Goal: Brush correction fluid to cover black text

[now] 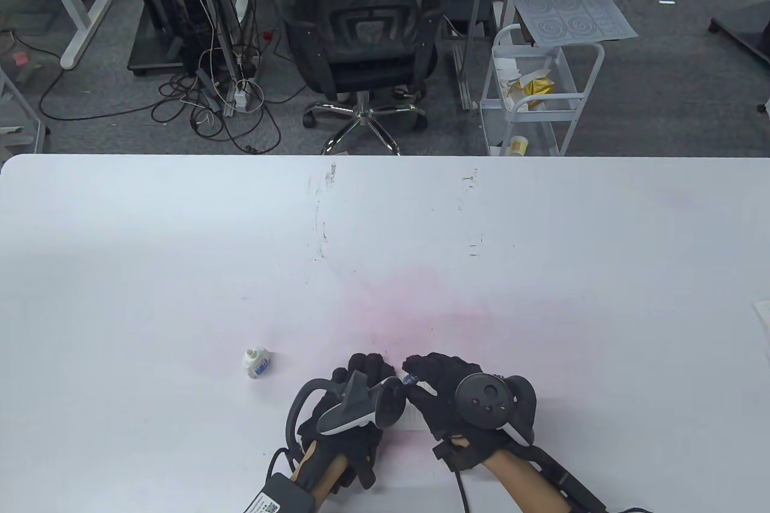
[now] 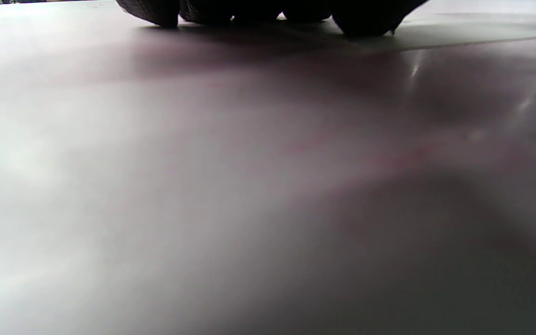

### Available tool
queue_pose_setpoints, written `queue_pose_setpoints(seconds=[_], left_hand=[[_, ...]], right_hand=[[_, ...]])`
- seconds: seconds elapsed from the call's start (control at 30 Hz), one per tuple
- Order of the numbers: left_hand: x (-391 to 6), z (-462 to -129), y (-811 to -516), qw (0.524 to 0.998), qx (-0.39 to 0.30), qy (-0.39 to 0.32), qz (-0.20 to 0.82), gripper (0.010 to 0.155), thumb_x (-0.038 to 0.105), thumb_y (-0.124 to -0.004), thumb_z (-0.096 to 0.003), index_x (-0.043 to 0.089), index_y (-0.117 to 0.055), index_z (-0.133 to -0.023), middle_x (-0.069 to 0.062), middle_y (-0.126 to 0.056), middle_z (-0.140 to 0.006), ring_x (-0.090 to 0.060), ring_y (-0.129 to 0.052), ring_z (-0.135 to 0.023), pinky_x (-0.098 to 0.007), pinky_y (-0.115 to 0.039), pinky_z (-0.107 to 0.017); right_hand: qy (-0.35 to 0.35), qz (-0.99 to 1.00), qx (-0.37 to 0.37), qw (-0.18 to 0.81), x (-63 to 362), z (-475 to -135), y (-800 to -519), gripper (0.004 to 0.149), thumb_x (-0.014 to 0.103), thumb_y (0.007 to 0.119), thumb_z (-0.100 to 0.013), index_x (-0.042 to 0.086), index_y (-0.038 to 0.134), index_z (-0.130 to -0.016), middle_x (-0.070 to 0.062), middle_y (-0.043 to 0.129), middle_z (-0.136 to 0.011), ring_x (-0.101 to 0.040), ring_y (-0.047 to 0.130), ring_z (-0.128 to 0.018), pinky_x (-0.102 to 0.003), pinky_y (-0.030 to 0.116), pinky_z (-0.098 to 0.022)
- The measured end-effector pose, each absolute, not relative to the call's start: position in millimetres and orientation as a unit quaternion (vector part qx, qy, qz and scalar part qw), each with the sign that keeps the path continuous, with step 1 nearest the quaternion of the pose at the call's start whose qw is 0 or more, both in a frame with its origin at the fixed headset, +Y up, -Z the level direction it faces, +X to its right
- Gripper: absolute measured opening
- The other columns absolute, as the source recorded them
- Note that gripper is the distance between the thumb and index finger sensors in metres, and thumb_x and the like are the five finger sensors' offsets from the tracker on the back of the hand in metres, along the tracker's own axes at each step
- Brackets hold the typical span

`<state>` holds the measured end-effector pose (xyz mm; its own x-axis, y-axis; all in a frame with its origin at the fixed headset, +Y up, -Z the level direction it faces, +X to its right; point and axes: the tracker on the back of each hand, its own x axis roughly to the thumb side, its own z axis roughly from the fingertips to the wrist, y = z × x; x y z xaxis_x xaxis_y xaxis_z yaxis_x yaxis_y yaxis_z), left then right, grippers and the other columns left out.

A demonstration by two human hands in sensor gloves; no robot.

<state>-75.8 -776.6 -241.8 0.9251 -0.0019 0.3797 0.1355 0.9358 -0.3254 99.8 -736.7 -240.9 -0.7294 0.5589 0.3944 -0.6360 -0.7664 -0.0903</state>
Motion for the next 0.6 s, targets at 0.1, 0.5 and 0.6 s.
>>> queue_pose_setpoints(seconds=[0.1, 0.5, 0.6], left_hand=[[-75.8, -241.8, -776.6, 0.965, -0.176, -0.190, -0.036, 0.063, 0.043, -0.061, -0.0503, 0.026, -0.038, -0.106, -0.008, -0.033, -0.116, -0.034, -0.042, -0.111, -0.048, -0.050, -0.080], [-75.7, -241.3, -777.1, 0.965, -0.177, -0.190, -0.036, 0.063, 0.043, -0.061, -0.0503, 0.026, -0.038, -0.106, -0.007, -0.033, -0.116, -0.034, -0.042, -0.111, -0.048, -0.049, -0.080], [-75.7, -241.3, -777.1, 0.965, -0.177, -0.190, -0.036, 0.063, 0.043, -0.061, -0.0503, 0.026, -0.038, -0.106, -0.008, -0.032, -0.116, -0.034, -0.042, -0.111, -0.048, -0.049, -0.080]], right_hand=[[-0.107, 0.926, 0.179, 0.314, 97.6, -241.6, -740.1, 0.048, 0.042, 0.090, -0.033, 0.021, 0.087, -0.076, -0.006, 0.092, -0.070, -0.030, 0.102, -0.051, -0.054, 0.078, -0.048], [-0.086, 0.932, 0.190, 0.297, 96.6, -240.3, -742.3, 0.048, 0.043, 0.091, -0.033, 0.021, 0.088, -0.075, -0.005, 0.093, -0.068, -0.030, 0.103, -0.049, -0.053, 0.079, -0.048], [-0.080, 0.932, 0.195, 0.296, 96.9, -240.1, -742.4, 0.048, 0.043, 0.091, -0.032, 0.021, 0.089, -0.075, -0.005, 0.093, -0.068, -0.030, 0.103, -0.049, -0.053, 0.079, -0.048]])
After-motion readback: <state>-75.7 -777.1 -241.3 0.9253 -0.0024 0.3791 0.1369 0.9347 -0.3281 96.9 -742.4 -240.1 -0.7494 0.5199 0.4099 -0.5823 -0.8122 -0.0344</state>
